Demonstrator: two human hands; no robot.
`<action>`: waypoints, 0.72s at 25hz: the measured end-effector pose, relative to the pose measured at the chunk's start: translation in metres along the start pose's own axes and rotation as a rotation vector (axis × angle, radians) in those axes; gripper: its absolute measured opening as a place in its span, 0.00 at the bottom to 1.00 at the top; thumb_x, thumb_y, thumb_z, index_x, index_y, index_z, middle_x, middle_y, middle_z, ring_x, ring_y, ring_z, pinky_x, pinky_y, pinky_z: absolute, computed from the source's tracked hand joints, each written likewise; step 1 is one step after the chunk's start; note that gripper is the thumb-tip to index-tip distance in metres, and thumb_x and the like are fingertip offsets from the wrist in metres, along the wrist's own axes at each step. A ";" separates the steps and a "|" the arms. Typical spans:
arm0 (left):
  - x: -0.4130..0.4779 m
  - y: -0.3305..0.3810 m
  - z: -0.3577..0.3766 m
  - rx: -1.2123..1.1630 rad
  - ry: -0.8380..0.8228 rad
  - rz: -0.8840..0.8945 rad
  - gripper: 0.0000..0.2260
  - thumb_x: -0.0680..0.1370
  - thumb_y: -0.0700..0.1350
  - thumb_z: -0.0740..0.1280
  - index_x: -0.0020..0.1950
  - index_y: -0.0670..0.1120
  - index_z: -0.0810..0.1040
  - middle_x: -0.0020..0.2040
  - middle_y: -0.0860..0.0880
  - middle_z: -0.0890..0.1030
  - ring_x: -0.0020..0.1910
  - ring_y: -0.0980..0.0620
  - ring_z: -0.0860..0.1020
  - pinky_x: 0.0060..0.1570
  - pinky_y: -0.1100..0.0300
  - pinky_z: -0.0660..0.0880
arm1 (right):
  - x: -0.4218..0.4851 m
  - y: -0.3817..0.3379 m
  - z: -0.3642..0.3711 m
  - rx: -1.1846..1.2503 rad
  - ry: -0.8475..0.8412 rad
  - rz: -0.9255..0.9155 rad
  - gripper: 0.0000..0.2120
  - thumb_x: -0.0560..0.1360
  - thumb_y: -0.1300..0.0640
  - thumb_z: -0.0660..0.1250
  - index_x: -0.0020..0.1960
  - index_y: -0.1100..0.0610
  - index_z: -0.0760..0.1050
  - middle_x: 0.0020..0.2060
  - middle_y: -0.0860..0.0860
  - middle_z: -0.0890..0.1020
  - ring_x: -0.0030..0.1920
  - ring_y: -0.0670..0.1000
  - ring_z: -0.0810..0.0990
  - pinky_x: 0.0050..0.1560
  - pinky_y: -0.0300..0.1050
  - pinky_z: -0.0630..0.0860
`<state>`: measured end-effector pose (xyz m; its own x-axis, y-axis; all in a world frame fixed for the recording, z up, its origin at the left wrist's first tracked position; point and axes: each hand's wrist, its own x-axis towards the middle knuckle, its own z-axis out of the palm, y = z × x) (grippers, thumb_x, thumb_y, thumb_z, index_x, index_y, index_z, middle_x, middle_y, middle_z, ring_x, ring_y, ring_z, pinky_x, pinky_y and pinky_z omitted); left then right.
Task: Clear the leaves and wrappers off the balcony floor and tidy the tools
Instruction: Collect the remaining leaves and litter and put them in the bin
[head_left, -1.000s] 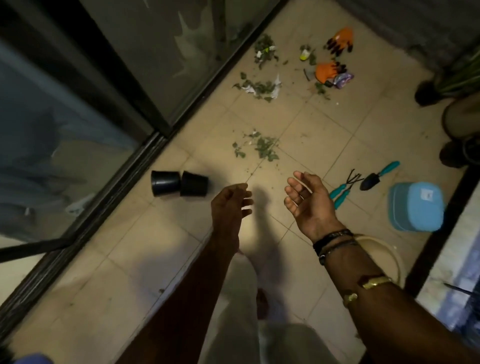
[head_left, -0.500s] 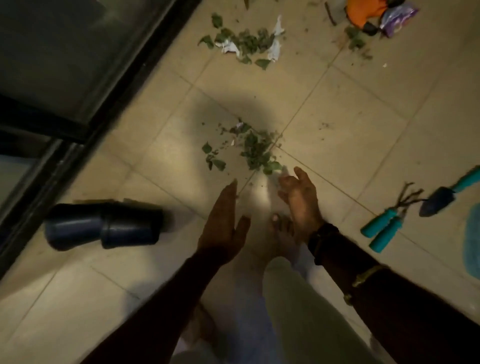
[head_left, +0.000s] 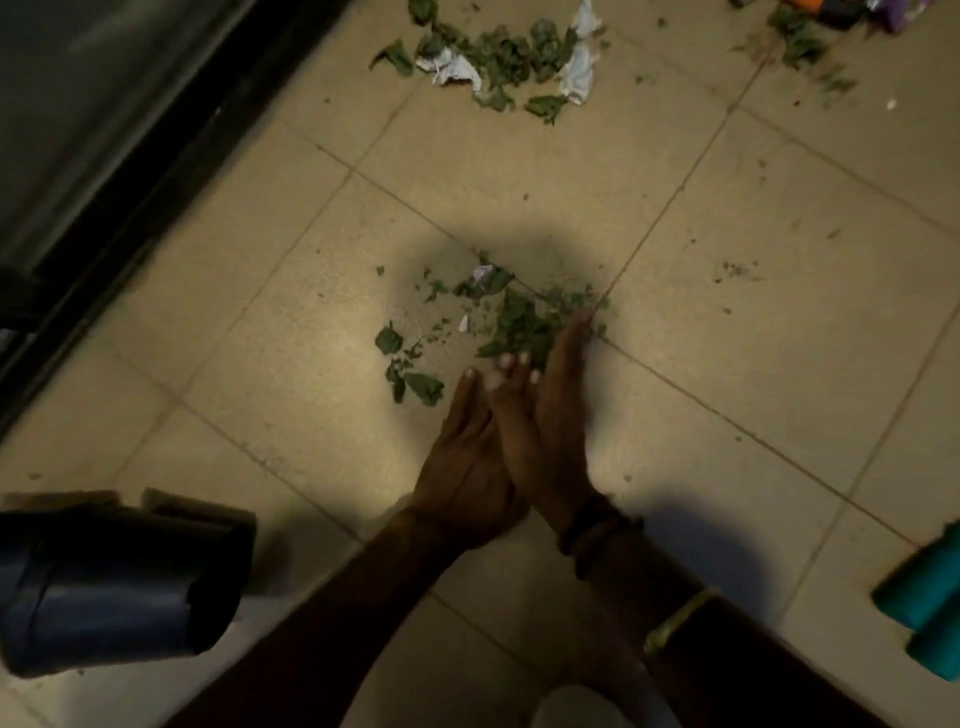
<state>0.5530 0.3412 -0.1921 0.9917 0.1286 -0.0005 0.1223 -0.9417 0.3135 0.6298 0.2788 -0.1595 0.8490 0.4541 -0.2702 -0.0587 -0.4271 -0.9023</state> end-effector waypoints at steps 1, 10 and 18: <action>0.005 -0.005 -0.006 -0.008 0.050 -0.026 0.33 0.81 0.53 0.62 0.80 0.37 0.58 0.81 0.38 0.56 0.81 0.40 0.50 0.77 0.36 0.51 | 0.018 -0.008 -0.002 0.076 0.036 -0.021 0.46 0.77 0.38 0.60 0.83 0.57 0.40 0.83 0.54 0.46 0.83 0.50 0.46 0.81 0.58 0.50; 0.048 -0.022 -0.010 -0.149 0.184 -0.519 0.31 0.84 0.55 0.47 0.81 0.37 0.49 0.82 0.38 0.51 0.82 0.41 0.47 0.78 0.40 0.48 | 0.066 -0.013 -0.011 -0.318 -0.135 -0.168 0.34 0.82 0.49 0.52 0.83 0.59 0.43 0.83 0.54 0.47 0.82 0.48 0.45 0.82 0.50 0.46; 0.105 -0.092 -0.024 -0.186 0.010 0.084 0.29 0.82 0.54 0.49 0.80 0.40 0.60 0.80 0.41 0.61 0.80 0.45 0.56 0.78 0.42 0.52 | 0.067 -0.014 -0.052 -0.592 -0.339 -0.125 0.38 0.80 0.65 0.64 0.83 0.56 0.48 0.82 0.51 0.51 0.82 0.51 0.47 0.82 0.47 0.44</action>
<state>0.6447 0.4485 -0.1981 0.9975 0.0559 0.0426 0.0285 -0.8758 0.4818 0.7150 0.2752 -0.1473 0.6142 0.7055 -0.3535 0.4070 -0.6670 -0.6241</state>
